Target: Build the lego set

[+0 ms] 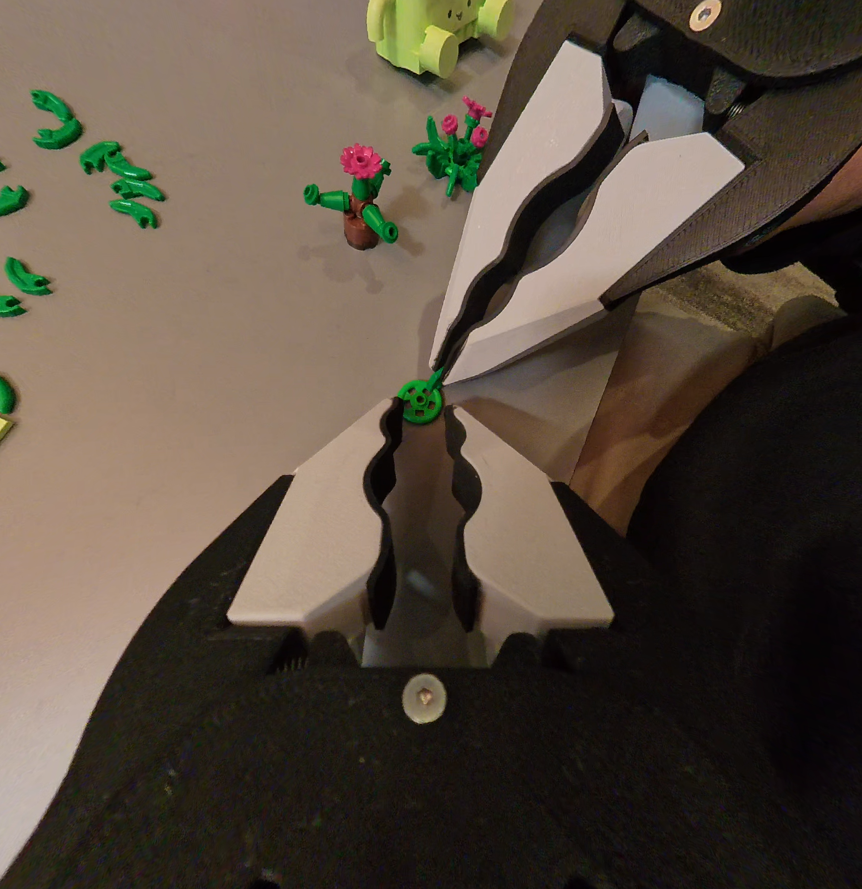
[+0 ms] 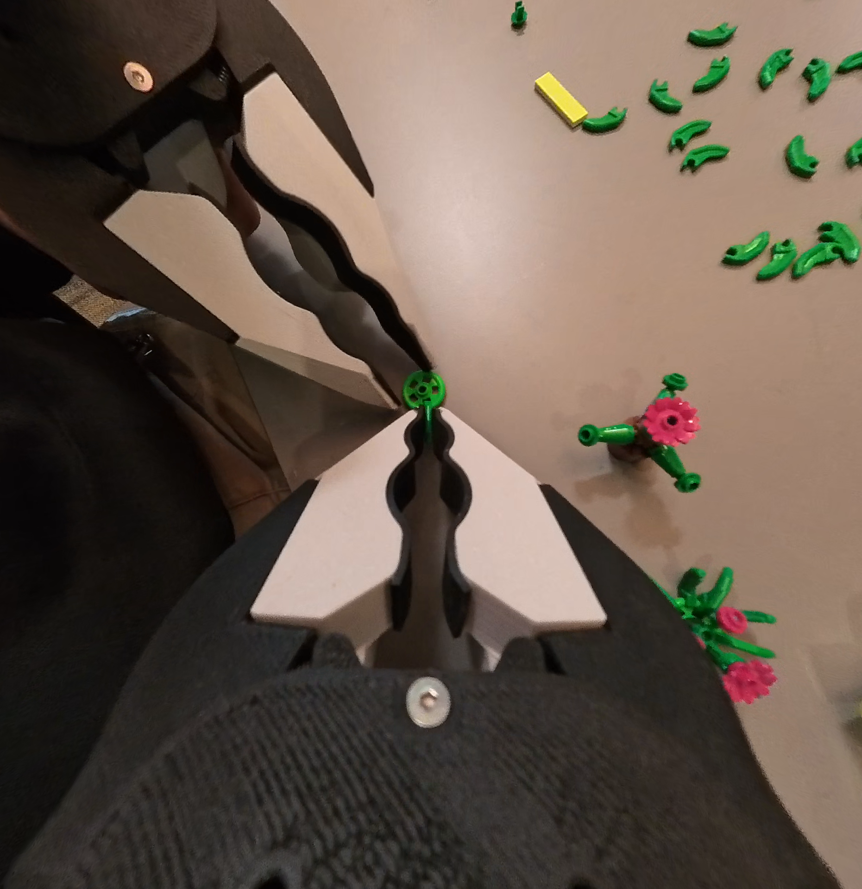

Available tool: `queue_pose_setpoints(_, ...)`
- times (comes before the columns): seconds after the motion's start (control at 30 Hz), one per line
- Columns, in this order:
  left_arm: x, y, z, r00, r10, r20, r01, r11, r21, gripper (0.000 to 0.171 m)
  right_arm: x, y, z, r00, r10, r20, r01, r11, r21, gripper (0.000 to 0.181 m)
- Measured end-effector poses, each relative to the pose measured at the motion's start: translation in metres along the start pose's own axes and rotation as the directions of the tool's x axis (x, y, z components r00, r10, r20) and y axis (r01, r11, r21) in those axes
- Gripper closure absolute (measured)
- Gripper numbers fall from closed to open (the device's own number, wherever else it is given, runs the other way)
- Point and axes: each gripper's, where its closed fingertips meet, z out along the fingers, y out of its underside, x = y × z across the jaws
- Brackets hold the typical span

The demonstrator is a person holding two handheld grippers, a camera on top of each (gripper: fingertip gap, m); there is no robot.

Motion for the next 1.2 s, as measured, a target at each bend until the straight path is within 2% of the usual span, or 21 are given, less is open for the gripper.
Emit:
queue_pose_setpoints(0.27,-0.001,0.000,0.000,1.000,-0.011,-0.001,0.011,1.000,-0.003,0.158,0.000,0.000,0.000,1.000,-0.015,0.007,0.015,1.000,-0.024,0.180)
queue_pose_setpoints(0.33,-0.001,0.000,0.000,1.000,-0.008,-0.003,0.008,1.000,-0.004,0.161,0.000,0.001,0.000,0.999,-0.040,0.001,0.040,0.998,-0.042,0.180)
queue_pose_setpoints(0.37,0.004,0.001,0.001,1.000,0.003,-0.031,-0.004,1.000,-0.010,0.171,0.000,0.002,0.000,0.998,-0.057,-0.004,0.057,0.997,-0.057,0.180)
queue_pose_setpoints(0.53,0.004,0.002,0.003,1.000,0.029,-0.007,-0.029,0.999,-0.020,0.171,-0.001,0.004,0.004,0.986,-0.161,-0.030,0.156,0.979,-0.131,0.180)
queue_pose_setpoints(0.63,0.005,0.001,0.001,0.999,0.010,-0.036,-0.010,1.000,-0.009,0.171,-0.001,0.003,0.005,0.982,-0.187,-0.034,0.181,0.973,-0.144,0.181)
queue_pose_setpoints(0.8,0.003,-0.009,-0.008,0.995,-0.043,-0.085,0.049,0.996,0.076,0.152,-0.003,-0.003,0.001,0.988,-0.156,-0.011,0.154,0.981,-0.117,0.181)
queue_pose_setpoints(0.9,-0.001,-0.005,-0.005,0.997,-0.050,-0.057,0.053,0.998,0.046,0.143,0.000,-0.004,-0.001,0.989,-0.148,-0.012,0.146,0.982,-0.117,0.180)
queue_pose_setpoints(1.07,-0.002,0.000,0.001,1.000,0.003,0.001,-0.003,1.000,-0.004,0.142,0.001,-0.003,0.000,0.989,-0.151,0.002,0.150,0.981,-0.121,0.181)
queue_pose_setpoints(1.13,-0.004,-0.008,-0.004,1.000,0.000,0.007,-0.001,0.998,0.058,0.142,-0.001,-0.008,-0.002,0.990,-0.136,0.019,0.137,0.987,-0.088,0.180)
queue_pose_setpoints(1.2,-0.001,-0.018,-0.011,0.998,-0.041,-0.057,0.048,0.990,0.133,0.145,-0.007,-0.016,-0.007,0.992,-0.115,0.061,0.116,0.993,-0.025,0.180)
